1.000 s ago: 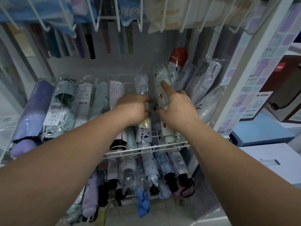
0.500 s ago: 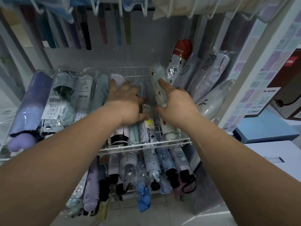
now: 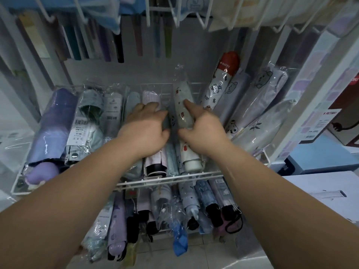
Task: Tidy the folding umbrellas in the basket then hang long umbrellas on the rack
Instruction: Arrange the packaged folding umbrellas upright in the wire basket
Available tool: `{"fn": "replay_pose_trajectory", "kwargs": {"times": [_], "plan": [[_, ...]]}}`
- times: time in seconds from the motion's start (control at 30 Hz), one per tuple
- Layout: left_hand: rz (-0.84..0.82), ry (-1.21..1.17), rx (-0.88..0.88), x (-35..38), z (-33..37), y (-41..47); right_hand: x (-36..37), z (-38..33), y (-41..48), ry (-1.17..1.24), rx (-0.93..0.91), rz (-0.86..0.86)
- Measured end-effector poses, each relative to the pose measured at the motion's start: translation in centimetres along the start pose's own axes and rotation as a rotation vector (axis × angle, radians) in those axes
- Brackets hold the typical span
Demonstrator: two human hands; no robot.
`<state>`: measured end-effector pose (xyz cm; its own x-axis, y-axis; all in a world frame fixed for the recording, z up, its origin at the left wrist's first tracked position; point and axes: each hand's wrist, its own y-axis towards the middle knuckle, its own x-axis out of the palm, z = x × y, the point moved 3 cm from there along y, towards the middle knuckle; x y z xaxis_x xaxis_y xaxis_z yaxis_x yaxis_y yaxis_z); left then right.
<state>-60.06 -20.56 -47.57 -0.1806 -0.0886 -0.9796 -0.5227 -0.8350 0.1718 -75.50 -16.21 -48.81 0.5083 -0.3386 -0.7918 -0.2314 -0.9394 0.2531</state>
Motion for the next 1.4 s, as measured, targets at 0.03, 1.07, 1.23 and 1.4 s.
{"fn": "replay_pose_trajectory", "kwargs": {"times": [0.03, 1.07, 1.23, 1.4], "plan": [[-0.024, -0.023, -0.010, 0.0, -0.2, -0.2, 0.5, -0.3, -0.1, -0.012, -0.008, -0.017], [-0.145, 0.024, 0.074, 0.2, -1.2, -2.1, -0.5, -1.6, 0.2, -0.118, -0.016, -0.271], [-0.115, 0.096, 0.062, 0.2, -1.3, -2.7, 2.2, -2.0, 0.4, -0.227, -0.021, -0.257], [-0.167, 0.083, 0.070, 0.1, -1.6, -2.9, 3.2, -1.4, -0.2, -0.226, 0.002, -0.188]]}}
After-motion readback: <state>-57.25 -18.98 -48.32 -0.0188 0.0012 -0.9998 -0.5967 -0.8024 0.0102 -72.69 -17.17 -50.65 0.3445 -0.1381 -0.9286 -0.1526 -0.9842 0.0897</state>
